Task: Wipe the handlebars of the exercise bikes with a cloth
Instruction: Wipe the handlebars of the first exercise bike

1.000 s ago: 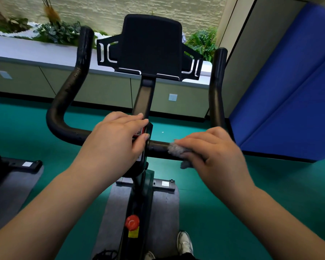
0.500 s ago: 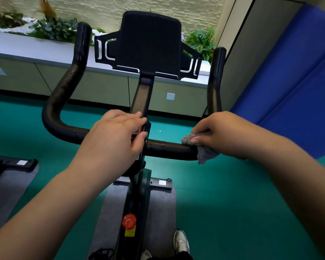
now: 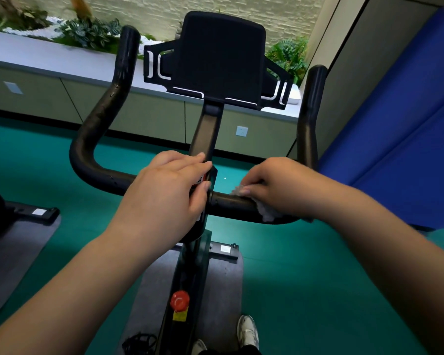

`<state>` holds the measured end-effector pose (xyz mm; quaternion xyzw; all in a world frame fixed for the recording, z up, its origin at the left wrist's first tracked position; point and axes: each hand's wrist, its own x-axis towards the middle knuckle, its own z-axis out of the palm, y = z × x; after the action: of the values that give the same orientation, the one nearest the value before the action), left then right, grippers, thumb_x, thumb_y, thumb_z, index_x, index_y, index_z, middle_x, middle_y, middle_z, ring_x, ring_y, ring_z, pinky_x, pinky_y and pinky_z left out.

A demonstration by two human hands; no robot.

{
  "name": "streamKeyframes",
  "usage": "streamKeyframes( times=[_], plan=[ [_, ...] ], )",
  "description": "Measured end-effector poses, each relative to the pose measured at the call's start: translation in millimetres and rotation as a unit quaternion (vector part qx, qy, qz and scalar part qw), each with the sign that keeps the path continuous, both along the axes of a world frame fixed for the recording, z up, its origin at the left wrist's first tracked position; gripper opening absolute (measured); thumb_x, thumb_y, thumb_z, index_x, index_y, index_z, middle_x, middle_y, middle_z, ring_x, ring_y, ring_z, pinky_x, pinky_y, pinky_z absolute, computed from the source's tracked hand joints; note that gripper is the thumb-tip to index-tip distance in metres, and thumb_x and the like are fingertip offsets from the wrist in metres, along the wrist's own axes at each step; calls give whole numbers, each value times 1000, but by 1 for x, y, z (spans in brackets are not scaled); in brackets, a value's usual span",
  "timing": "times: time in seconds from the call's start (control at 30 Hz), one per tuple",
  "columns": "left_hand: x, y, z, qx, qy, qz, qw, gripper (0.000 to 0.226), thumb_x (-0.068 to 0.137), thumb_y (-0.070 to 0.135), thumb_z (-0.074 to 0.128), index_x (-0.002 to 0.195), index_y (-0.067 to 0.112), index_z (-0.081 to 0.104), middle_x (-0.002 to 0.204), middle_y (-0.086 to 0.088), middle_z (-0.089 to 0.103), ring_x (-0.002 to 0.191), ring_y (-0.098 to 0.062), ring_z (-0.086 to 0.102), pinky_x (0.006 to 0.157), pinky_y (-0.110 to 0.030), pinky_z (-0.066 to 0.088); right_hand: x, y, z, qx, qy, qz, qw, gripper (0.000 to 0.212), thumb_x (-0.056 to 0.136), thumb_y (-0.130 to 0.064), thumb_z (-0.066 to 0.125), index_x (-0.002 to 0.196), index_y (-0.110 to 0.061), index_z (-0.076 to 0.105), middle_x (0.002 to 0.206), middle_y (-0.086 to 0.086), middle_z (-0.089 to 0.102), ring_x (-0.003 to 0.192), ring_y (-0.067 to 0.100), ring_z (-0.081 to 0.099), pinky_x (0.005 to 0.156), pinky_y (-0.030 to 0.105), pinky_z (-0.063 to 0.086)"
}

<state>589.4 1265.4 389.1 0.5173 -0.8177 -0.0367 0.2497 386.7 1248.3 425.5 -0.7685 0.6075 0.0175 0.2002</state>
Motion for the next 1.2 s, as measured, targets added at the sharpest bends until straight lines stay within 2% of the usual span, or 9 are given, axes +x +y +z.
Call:
streamKeyframes(
  times=[0.1, 0.27, 0.37, 0.4, 0.57, 0.67, 0.8, 1.07, 1.2],
  plan=[
    [1, 0, -2, -6, -2, -5, 1000, 48, 85, 36, 40, 119, 16, 67, 123, 2, 65, 112, -20, 55, 96, -31, 43, 20, -2, -3, -34, -44, 10, 998, 18, 92, -38, 57, 96, -29, 71, 85, -8, 71, 81, 9, 61, 74, 25, 47],
    [0, 0, -2, -2, 0, -14, 1000, 51, 86, 37, 36, 121, 16, 66, 125, 4, 64, 112, -19, 53, 96, -29, 42, -7, -2, 9, 26, 27, 11, 999, 19, 88, -42, 61, 94, -29, 73, 92, -10, 72, 86, 10, 63, 84, 31, 51],
    [1, 0, -3, -6, 5, -10, 1000, 49, 86, 35, 37, 121, 15, 66, 125, 3, 64, 113, -18, 52, 97, -27, 40, 3, 0, 3, 6, -38, -1, 999, 18, 89, -39, 61, 94, -28, 73, 89, -9, 73, 84, 8, 64, 79, 23, 50],
    [1, -1, -3, -7, 8, -9, 1000, 49, 86, 35, 37, 120, 15, 66, 124, 2, 64, 113, -18, 53, 97, -27, 40, 11, 0, 0, -9, -58, 0, 998, 17, 90, -38, 60, 96, -27, 73, 88, -7, 73, 84, 9, 63, 78, 21, 50],
    [0, -3, -2, -8, 6, -16, 1000, 48, 86, 35, 39, 120, 16, 67, 124, 3, 64, 112, -17, 53, 97, -24, 38, 13, 10, -13, -131, -95, 22, 987, 17, 84, -37, 67, 100, -32, 71, 89, -10, 69, 92, 13, 57, 83, 35, 48],
    [0, -4, -2, -12, 3, -14, 1000, 47, 86, 34, 40, 119, 17, 67, 123, 4, 65, 112, -16, 53, 97, -21, 36, -6, 30, -15, -220, -96, 72, 968, 17, 80, -39, 66, 94, -31, 72, 80, -14, 61, 83, 16, 52, 71, 38, 49],
    [0, -4, -4, -17, 5, -10, 1000, 46, 86, 33, 40, 118, 15, 68, 122, 2, 65, 111, -19, 55, 97, -22, 37, 8, 40, -28, -331, -83, 126, 931, 15, 84, -33, 65, 92, -23, 73, 80, -4, 61, 74, 23, 51, 59, 37, 47],
    [-1, -2, -3, -19, -5, -15, 1000, 48, 87, 33, 37, 121, 14, 66, 125, 1, 64, 114, -21, 53, 98, -29, 40, -8, 57, -40, -395, -84, 143, 904, 20, 94, -30, 58, 94, -20, 75, 87, 0, 65, 76, 27, 54, 58, 38, 48],
    [-1, -1, -4, -25, -5, -8, 1000, 48, 87, 32, 36, 120, 14, 66, 124, 0, 65, 114, -22, 54, 98, -29, 41, 13, 54, -51, -443, -90, 126, 883, 10, 90, -22, 67, 91, -16, 75, 85, 3, 66, 72, 28, 53, 60, 38, 47]
  ],
)
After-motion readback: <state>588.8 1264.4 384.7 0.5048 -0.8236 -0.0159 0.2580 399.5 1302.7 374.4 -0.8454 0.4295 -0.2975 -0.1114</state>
